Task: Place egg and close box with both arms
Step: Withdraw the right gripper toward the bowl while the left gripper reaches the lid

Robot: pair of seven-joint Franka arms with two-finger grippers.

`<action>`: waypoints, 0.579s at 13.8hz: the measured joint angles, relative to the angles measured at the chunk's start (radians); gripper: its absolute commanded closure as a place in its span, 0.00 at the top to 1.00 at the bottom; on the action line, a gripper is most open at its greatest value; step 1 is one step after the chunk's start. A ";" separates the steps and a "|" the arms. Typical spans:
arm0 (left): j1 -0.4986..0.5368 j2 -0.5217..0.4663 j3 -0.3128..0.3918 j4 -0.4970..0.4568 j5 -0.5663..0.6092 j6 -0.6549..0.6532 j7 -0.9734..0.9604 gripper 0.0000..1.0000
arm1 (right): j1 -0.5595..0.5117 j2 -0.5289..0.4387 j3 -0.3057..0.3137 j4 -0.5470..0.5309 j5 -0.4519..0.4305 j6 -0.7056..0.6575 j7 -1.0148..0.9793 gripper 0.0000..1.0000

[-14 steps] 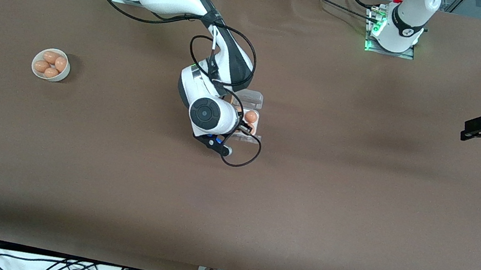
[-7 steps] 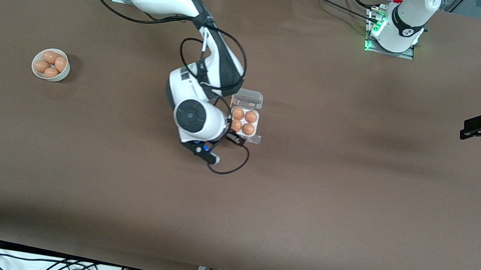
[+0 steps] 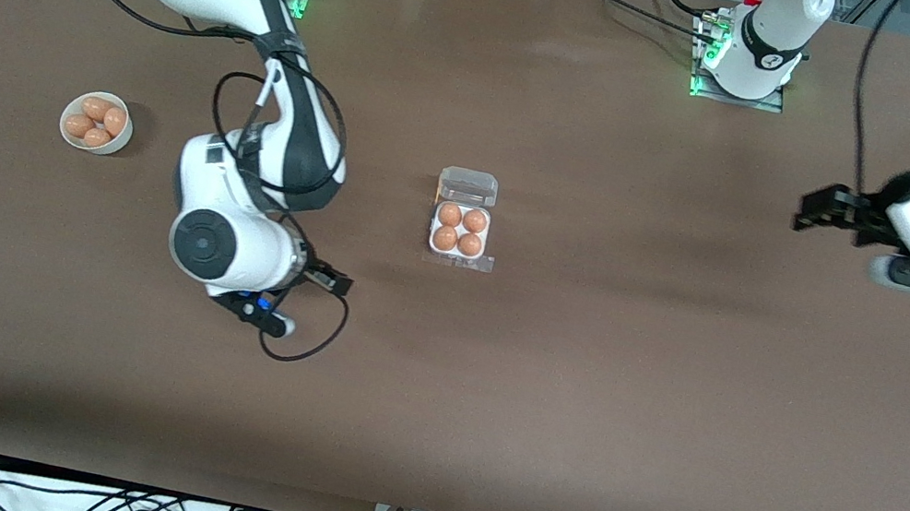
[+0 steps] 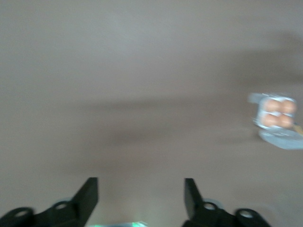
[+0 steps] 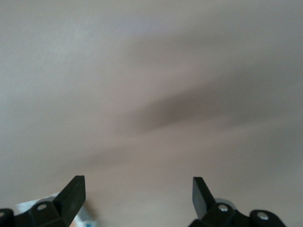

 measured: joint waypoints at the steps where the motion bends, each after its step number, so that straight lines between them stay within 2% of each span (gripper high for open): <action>1: -0.003 0.007 -0.035 0.000 -0.033 -0.008 -0.065 0.39 | -0.002 -0.009 -0.030 0.000 -0.003 -0.006 -0.036 1.00; 2: -0.007 0.017 -0.073 0.000 -0.058 -0.012 -0.131 0.25 | -0.009 -0.022 -0.051 -0.002 -0.017 -0.011 -0.050 1.00; 4: -0.023 0.047 -0.147 -0.001 -0.079 -0.016 -0.235 0.11 | -0.063 -0.082 -0.035 -0.049 -0.105 0.002 -0.089 1.00; 6: -0.076 0.097 -0.203 -0.003 -0.082 -0.018 -0.348 0.09 | -0.176 -0.212 0.056 -0.182 -0.255 0.072 -0.207 1.00; 8: -0.168 0.164 -0.219 -0.005 -0.084 -0.016 -0.479 0.09 | -0.256 -0.374 0.104 -0.343 -0.322 0.118 -0.295 1.00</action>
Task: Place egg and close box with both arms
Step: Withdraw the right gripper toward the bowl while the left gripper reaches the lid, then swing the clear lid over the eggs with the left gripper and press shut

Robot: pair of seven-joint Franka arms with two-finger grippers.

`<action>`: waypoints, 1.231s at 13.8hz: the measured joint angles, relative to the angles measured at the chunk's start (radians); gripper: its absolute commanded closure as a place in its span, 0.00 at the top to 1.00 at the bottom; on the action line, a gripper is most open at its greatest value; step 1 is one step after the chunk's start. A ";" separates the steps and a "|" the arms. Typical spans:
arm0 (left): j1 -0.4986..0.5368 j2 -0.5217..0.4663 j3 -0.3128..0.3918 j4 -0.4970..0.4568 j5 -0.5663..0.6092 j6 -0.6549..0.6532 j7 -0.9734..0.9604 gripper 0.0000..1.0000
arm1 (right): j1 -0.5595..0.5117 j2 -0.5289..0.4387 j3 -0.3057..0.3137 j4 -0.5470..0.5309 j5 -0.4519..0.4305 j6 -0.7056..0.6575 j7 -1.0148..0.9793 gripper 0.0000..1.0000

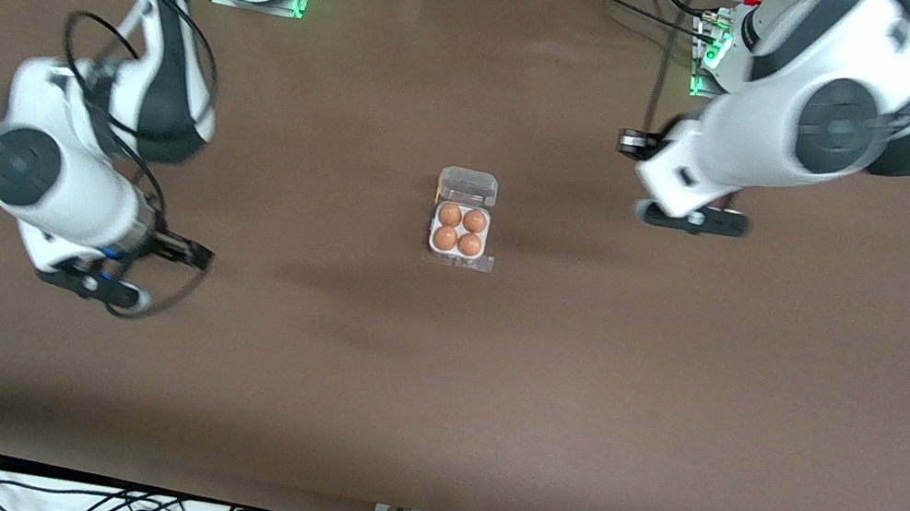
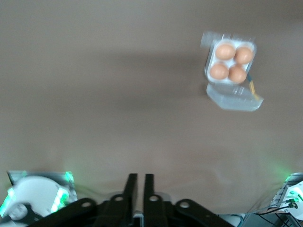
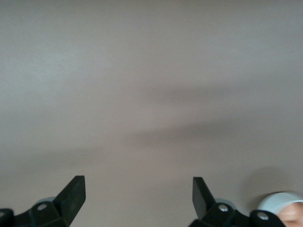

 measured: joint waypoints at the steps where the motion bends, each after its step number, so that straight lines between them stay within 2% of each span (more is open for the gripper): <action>1: -0.043 0.037 -0.002 0.001 -0.002 0.005 -0.066 0.09 | -0.024 -0.087 0.006 -0.074 -0.009 0.009 -0.017 1.00; 4: -0.118 0.138 -0.003 0.018 -0.033 0.017 -0.147 0.09 | -0.086 -0.330 0.010 -0.217 -0.013 -0.034 -0.043 1.00; 7: -0.180 0.220 -0.003 0.030 -0.046 0.092 -0.162 0.11 | -0.123 -0.483 0.015 -0.224 -0.013 -0.184 -0.047 1.00; 10: -0.238 0.295 -0.003 0.035 -0.059 0.195 -0.177 0.11 | -0.173 -0.520 0.019 -0.187 -0.004 -0.262 -0.076 1.00; 15: -0.300 0.401 -0.002 0.039 -0.059 0.306 -0.216 0.02 | -0.219 -0.506 0.019 -0.173 0.037 -0.264 -0.166 1.00; 17: -0.303 0.417 0.000 0.044 -0.059 0.328 -0.217 0.02 | -0.219 -0.501 0.021 -0.173 0.054 -0.253 -0.172 1.00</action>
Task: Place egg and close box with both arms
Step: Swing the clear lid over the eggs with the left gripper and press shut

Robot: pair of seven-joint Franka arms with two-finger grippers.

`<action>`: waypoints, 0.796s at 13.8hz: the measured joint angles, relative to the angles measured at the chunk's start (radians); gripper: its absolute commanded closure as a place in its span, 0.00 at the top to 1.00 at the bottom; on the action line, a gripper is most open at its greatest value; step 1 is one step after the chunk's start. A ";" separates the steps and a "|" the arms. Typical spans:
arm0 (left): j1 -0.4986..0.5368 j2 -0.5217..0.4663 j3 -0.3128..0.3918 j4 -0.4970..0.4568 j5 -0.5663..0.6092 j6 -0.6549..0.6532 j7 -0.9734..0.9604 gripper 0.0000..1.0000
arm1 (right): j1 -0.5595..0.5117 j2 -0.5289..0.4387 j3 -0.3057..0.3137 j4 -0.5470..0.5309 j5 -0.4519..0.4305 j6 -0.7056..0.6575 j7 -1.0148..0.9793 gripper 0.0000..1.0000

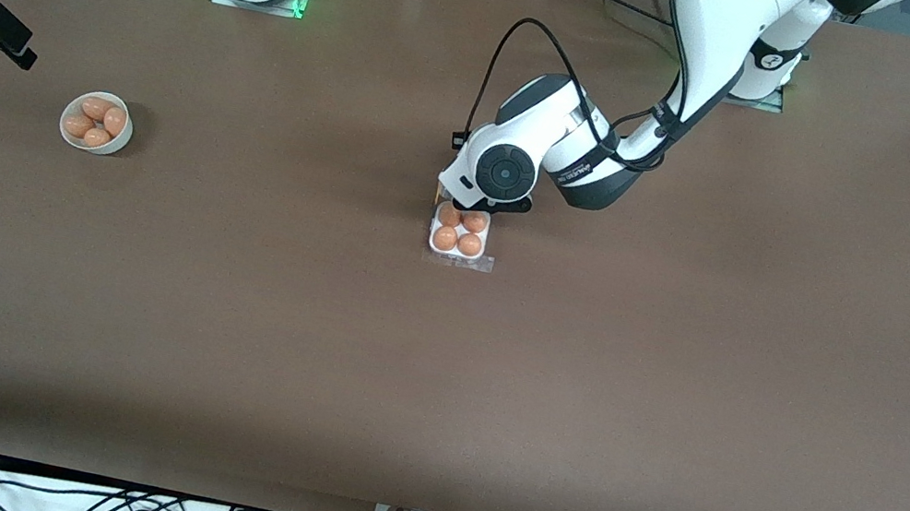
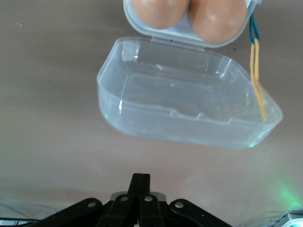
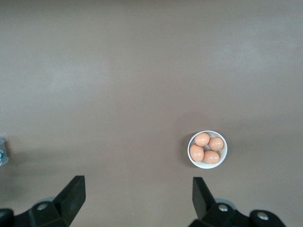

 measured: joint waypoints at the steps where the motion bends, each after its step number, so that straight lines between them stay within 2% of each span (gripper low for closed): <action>1: 0.000 0.001 0.002 0.003 0.000 0.011 0.000 0.02 | 0.000 0.002 0.002 0.000 0.002 0.009 0.000 1.00; 6: 0.000 0.001 0.014 0.013 0.004 0.099 0.000 0.04 | 0.000 0.012 0.008 0.000 0.002 0.018 -0.001 1.00; 9: 0.000 0.002 0.040 0.017 0.048 0.152 0.000 0.06 | 0.001 0.027 0.010 0.001 0.002 0.025 -0.002 1.00; 11: 0.002 0.009 0.067 0.052 0.061 0.173 0.000 0.08 | 0.001 0.030 0.010 0.002 0.002 0.026 -0.003 1.00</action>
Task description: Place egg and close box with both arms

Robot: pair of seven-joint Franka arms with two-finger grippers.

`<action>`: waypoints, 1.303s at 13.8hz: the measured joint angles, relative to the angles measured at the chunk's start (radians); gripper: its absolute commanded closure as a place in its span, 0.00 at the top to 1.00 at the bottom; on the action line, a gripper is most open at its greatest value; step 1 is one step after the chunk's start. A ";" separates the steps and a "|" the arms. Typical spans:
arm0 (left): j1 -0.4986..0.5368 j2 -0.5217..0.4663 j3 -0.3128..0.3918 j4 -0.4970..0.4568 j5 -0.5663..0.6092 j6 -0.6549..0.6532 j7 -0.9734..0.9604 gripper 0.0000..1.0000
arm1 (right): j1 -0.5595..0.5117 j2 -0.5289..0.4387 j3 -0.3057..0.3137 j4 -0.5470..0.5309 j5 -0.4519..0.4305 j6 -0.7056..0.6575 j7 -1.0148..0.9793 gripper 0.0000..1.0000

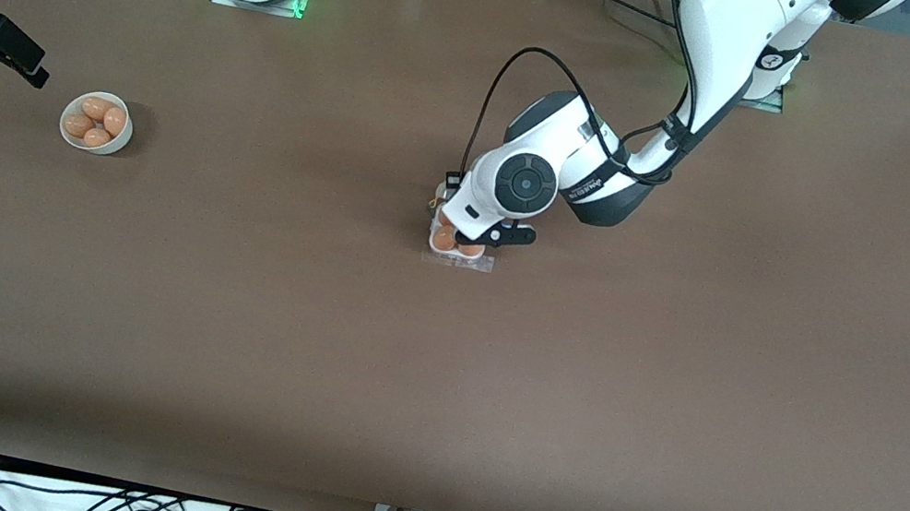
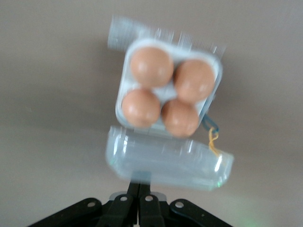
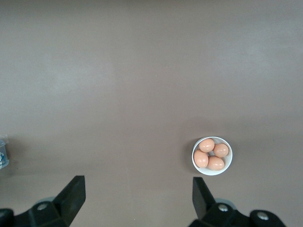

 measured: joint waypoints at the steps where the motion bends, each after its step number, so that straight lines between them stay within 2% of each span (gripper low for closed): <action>1: 0.001 0.001 0.014 0.029 0.001 0.002 0.000 0.08 | 0.000 0.000 0.000 0.001 0.000 0.000 0.000 1.00; 3: 0.005 0.001 0.043 0.103 0.006 -0.008 0.000 0.17 | 0.000 0.000 0.000 0.002 0.000 0.000 0.000 1.00; 5: 0.005 -0.002 0.062 0.136 0.051 -0.064 0.000 0.56 | 0.001 0.000 0.000 0.003 0.000 0.000 -0.001 1.00; 6: 0.005 -0.006 0.078 0.155 0.095 -0.105 0.000 0.78 | 0.001 0.000 0.000 0.003 0.000 0.000 -0.001 1.00; 7: 0.006 -0.015 0.102 0.183 0.155 -0.162 0.000 0.96 | 0.001 0.000 0.001 0.003 0.000 0.000 -0.001 1.00; 8: 0.008 -0.028 0.127 0.213 0.219 -0.230 0.006 1.00 | 0.002 0.000 0.002 0.003 0.000 0.000 -0.001 1.00; 11: 0.037 -0.069 0.178 0.285 0.397 -0.399 0.047 1.00 | 0.002 0.000 0.004 0.003 0.000 0.000 -0.001 1.00; 14: 0.145 -0.110 0.191 0.318 0.420 -0.440 0.122 1.00 | 0.002 0.000 0.004 0.003 0.000 0.000 -0.001 1.00; 18: 0.314 -0.163 0.198 0.328 0.422 -0.509 0.392 1.00 | 0.002 0.000 0.004 0.004 0.000 0.000 -0.001 1.00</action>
